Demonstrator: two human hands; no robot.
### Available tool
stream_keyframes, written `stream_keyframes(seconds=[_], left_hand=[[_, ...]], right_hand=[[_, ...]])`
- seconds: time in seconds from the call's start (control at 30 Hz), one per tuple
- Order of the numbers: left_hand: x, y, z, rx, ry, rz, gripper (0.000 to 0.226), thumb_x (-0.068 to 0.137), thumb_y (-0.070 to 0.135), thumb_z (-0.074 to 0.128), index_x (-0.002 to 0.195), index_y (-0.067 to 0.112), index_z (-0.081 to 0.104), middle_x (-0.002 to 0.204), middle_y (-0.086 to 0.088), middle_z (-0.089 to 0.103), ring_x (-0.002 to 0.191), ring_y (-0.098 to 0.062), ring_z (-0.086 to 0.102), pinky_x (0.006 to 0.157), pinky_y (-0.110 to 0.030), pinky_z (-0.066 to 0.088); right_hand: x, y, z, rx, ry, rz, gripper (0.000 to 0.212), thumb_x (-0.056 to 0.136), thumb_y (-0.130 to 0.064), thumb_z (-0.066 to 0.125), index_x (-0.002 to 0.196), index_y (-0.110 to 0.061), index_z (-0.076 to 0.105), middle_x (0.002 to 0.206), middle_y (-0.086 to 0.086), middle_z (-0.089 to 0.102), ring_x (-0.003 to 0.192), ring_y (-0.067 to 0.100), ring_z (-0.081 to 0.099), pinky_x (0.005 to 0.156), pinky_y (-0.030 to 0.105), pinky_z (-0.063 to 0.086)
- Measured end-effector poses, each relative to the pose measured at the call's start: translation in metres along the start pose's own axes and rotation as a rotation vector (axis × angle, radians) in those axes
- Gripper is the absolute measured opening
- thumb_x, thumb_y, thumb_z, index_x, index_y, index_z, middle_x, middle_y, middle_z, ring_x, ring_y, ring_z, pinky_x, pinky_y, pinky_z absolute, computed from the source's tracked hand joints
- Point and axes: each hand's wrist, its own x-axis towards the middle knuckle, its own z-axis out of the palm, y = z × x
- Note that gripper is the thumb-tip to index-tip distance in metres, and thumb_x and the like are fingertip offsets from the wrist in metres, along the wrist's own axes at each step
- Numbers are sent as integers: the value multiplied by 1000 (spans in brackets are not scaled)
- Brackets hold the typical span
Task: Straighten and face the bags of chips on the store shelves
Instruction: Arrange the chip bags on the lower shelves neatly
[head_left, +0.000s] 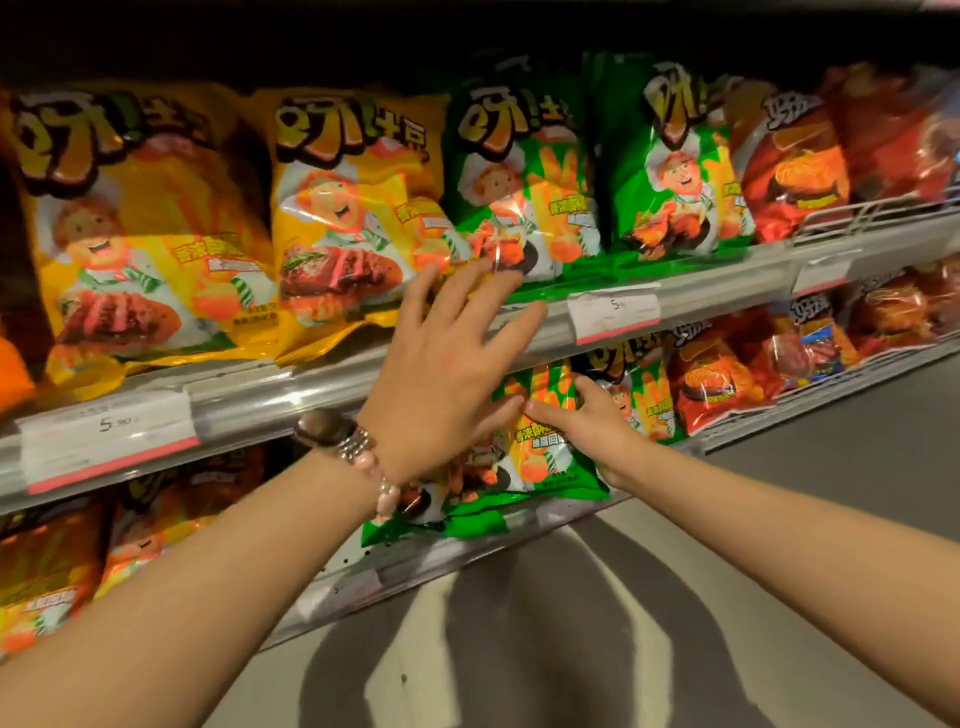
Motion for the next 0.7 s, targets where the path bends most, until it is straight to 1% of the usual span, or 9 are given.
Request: stream_keyframes(seconds=[0.07,0.1,0.17,0.23,0.3,0.37,0.43,0.5,0.7], left_hand=[[24,8,10,64,-117,-40,96,51,49,87,133,14,52,139,-19,49,131,-43,41,106,-66,22],[35,13,15,98,-169,-61,103,48,51,89,136,16,51,142,-18,47,133,-43,38,107,-68,16],[51,24,25,152,-249,-95,109,46,53,89,141,21,46,147,-17,41,138,-43,32,107,-69,7],[61,33,36,180,-285,-137,111,46,49,90,143,23,43,150,-18,37,139,-42,30,107,-70,10],[66,40,46,187,-265,-189,105,50,31,92,143,24,44,149,-20,37,138,-44,32,105,-69,20],[68,44,51,207,-226,-231,98,55,5,85,142,24,45,149,-21,38,137,-44,33,101,-68,28],[67,43,51,231,-217,-233,97,58,-4,77,144,26,41,150,-20,36,138,-43,30,99,-67,32],[67,42,49,246,-255,-226,100,60,-2,76,145,29,33,151,-20,34,139,-41,27,99,-66,32],[77,51,39,247,-321,-290,100,61,-7,74,143,29,29,149,-23,35,137,-46,29,96,-70,34]], right_hand=[[7,4,-20,-12,-16,-21,43,86,-16,68,122,-14,45,89,-13,52,70,-4,45,59,7,41],[11,6,-29,-11,-23,-31,51,87,-17,67,131,-9,42,89,-12,47,72,-1,44,62,7,39],[19,8,-44,-22,-45,-27,64,87,-20,67,139,-3,35,104,-4,45,91,4,41,80,13,34],[26,7,-55,-63,-91,-7,69,87,-23,68,142,-1,31,126,5,47,106,8,40,86,18,30],[37,9,-65,-93,-141,15,76,85,-26,70,143,-1,28,141,9,41,123,18,42,92,20,30],[49,10,-71,-98,-198,40,90,79,-35,76,145,-2,25,146,9,37,133,24,37,106,30,32],[63,14,-76,-98,-253,69,95,70,-43,80,140,0,33,141,13,45,129,27,44,106,40,38],[73,15,-82,-110,-275,88,89,70,-42,80,134,4,40,134,15,52,123,29,49,100,38,42],[77,2,-97,-120,-326,117,84,76,-34,78,138,3,34,136,13,48,125,29,46,102,36,39]])
